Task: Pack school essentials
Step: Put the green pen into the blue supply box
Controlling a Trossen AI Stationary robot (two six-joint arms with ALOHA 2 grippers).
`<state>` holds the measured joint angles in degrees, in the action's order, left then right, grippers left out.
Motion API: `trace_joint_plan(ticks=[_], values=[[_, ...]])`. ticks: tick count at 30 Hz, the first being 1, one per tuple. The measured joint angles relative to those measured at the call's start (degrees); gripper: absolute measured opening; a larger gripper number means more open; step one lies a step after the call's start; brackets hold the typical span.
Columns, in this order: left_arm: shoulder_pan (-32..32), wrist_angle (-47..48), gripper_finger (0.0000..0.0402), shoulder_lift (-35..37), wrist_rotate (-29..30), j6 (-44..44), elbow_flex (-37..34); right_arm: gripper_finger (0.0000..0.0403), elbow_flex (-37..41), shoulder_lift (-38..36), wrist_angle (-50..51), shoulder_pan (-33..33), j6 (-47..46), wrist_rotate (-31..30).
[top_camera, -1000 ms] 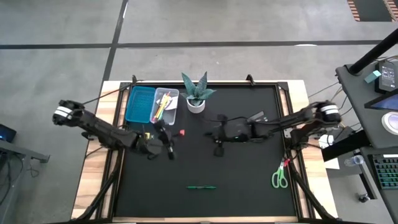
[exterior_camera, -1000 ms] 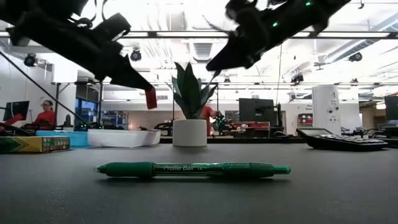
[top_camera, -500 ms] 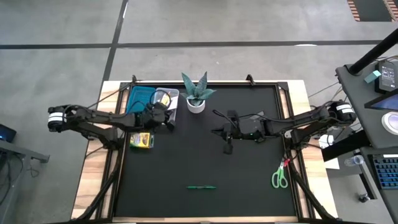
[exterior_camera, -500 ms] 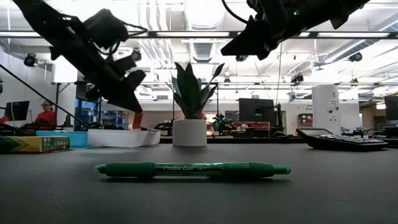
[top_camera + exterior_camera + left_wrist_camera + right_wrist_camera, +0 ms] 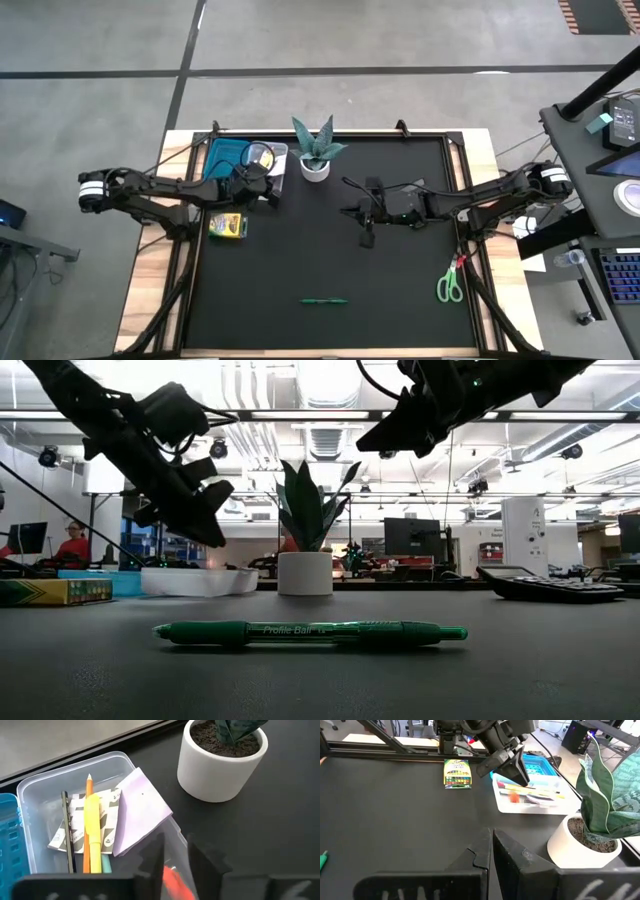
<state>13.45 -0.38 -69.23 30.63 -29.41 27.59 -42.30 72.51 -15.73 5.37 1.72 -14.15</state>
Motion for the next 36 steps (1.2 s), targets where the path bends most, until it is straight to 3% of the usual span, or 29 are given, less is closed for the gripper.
trace_joint_plan(ticks=[6,11,20,26,31,36], values=[[-0.4,-0.5,0.013,0.4,-0.9,2.5,0.4,0.0011,0.0,0.0,0.3,0.0,-0.9,0.1],[-3.9,-0.8,0.0142,2.2,-3.7,3.7,2.4,0.0011,0.0,0.0,0.5,1.7,-3.2,1.1],[-19.2,-16.3,0.0143,5.2,-3.8,8.9,2.8,0.0011,-0.5,0.0,0.4,8.6,-5.2,1.1],[-30.7,-25.0,0.0143,1.5,-3.8,9.8,3.7,0.0011,-1.6,0.0,0.5,14.4,-2.2,0.6],[-37.2,-21.4,0.0143,-5.0,-5.2,5.3,9.3,0.0011,-3.8,-0.9,0.6,18.8,0.5,-3.4],[-40.7,-8.8,0.0143,-13.6,-9.1,1.9,21.1,0.0011,-4.6,-3.8,0.2,23.4,4.9,-5.7]])
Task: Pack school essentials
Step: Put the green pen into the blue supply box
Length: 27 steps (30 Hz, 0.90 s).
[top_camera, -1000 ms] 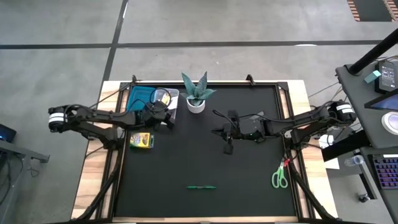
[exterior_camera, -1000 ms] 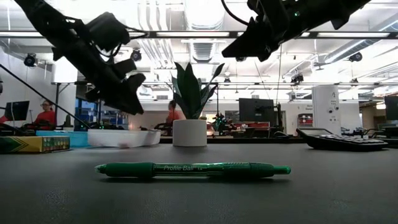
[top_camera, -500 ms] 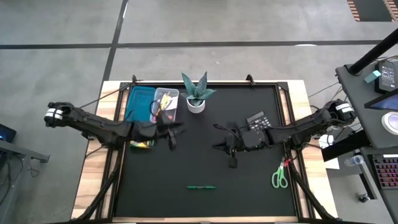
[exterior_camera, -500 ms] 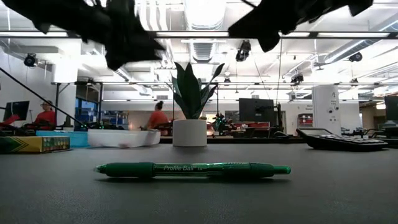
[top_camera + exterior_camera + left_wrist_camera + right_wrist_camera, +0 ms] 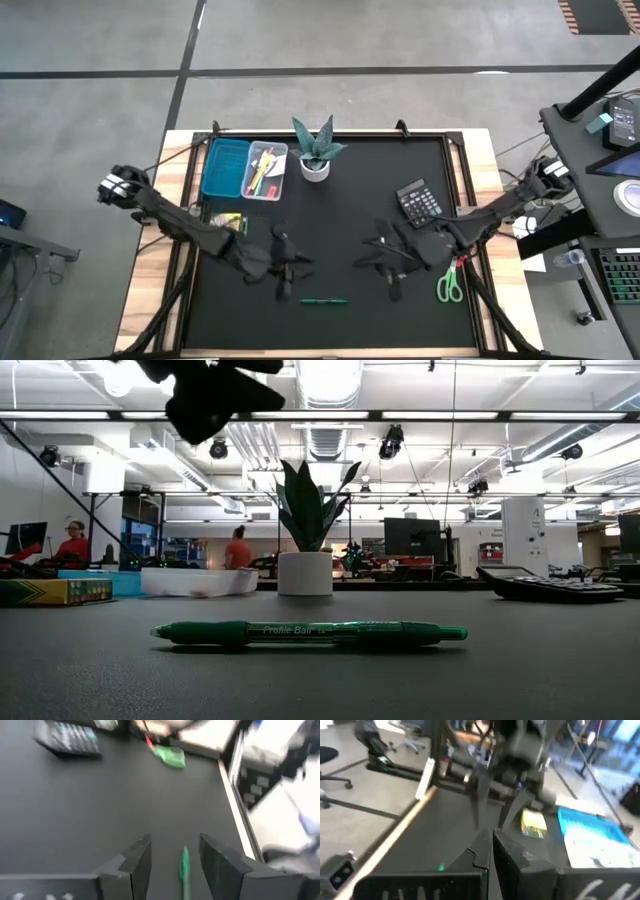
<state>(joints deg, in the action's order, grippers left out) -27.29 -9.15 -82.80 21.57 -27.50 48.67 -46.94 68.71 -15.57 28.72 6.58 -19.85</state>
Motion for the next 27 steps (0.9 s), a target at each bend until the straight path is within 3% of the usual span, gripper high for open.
trace_joint_plan(ticks=[8,18,27], values=[[-2.0,20.2,0.0143,-14.2,-6.5,-1.1,18.0,0.0011,1.0,-3.8,0.1,4.4,4.7,-2.8],[-2.8,33.2,0.0143,-29.8,-10.0,-0.6,32.0,0.0011,1.5,-5.0,0.3,4.8,5.6,-2.9],[-2.8,32.0,0.0143,-32.8,-10.0,-0.6,32.8,0.0011,1.6,-4.9,0.3,4.8,5.0,-2.9]])
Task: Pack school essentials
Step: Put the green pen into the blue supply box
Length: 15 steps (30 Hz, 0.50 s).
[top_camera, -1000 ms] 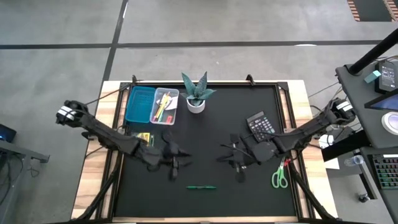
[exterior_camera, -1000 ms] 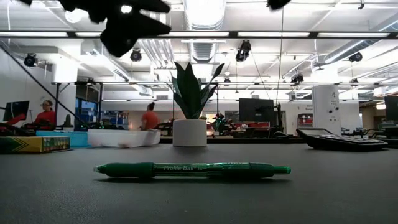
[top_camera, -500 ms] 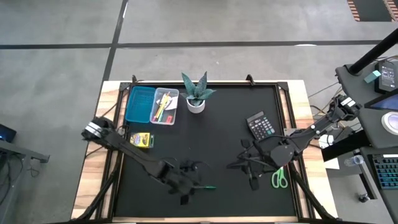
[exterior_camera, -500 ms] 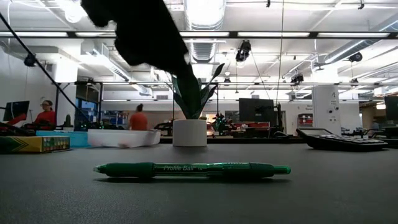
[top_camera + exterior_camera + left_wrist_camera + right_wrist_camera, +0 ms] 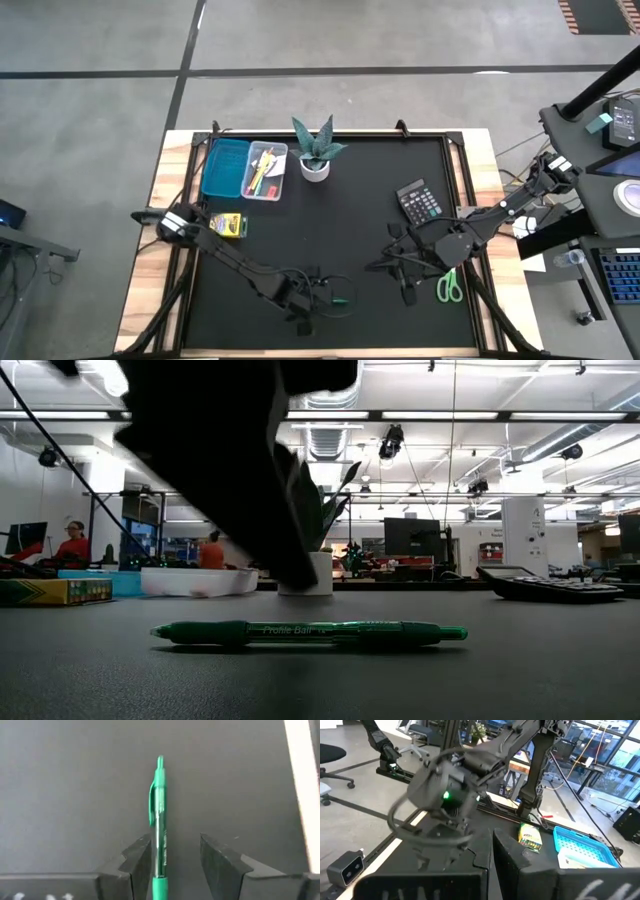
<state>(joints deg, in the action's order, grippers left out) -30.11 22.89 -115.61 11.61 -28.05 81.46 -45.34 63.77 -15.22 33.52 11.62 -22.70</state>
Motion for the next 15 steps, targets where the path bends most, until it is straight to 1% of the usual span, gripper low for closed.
trace_joint_plan(ticks=[3,15], values=[[0.0,-3.2,0.0143,-1.5,-0.6,0.0,-0.6,0.0011,0.1,0.0,0.0,0.0,0.0,0.0],[1.2,-5.3,0.0141,-2.7,-0.2,-1.5,-3.1,0.0011,0.2,0.0,0.3,0.0,0.0,0.0]])
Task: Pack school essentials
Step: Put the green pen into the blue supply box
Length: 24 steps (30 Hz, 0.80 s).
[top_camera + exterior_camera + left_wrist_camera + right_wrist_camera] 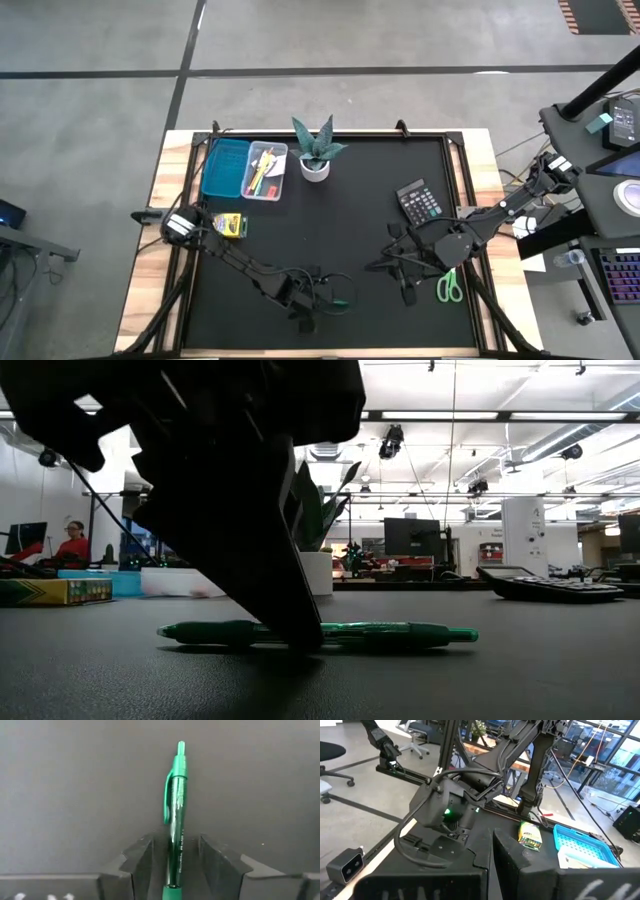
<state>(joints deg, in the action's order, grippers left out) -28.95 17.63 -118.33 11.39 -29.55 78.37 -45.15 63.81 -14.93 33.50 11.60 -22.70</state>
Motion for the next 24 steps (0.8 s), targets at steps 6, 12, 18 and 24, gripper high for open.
trace_joint_plan(ticks=[6,12,18,24], values=[[0.0,0.0,0.009,0.1,1.4,-0.1,-1.0,0.0011,0.0,0.0,0.1,0.0,-0.1,0.0],[0.1,0.3,0.0012,0.2,1.8,-0.1,-1.2,0.0011,0.0,0.0,0.1,0.0,-0.1,-0.1],[0.1,0.8,0.0011,1.0,1.7,0.3,-1.4,0.0011,0.0,0.0,0.6,0.0,-0.1,-0.6],[1.3,7.3,0.0007,6.3,2.9,1.4,-2.8,0.0011,0.0,-2.8,7.3,0.0,-0.7,-4.6]])
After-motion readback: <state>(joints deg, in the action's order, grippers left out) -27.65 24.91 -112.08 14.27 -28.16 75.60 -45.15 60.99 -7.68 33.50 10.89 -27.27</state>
